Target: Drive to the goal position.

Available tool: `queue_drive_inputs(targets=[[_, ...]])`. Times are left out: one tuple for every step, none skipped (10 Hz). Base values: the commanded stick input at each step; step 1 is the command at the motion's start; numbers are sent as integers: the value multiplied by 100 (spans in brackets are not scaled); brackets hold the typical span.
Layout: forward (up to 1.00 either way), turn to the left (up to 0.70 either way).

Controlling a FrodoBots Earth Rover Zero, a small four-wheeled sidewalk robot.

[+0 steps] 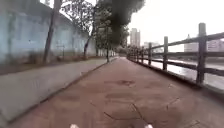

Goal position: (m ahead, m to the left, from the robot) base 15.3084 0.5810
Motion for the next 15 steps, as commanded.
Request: queue_drive_inputs(targets=[[100, -1], [100, 0], [100, 0], [100, 0], [100, 0], [100, 0], [100, 0], [100, 0], [100, 0], [100, 0], [100, 0], [100, 0], [100, 0], [100, 0], [100, 0]])
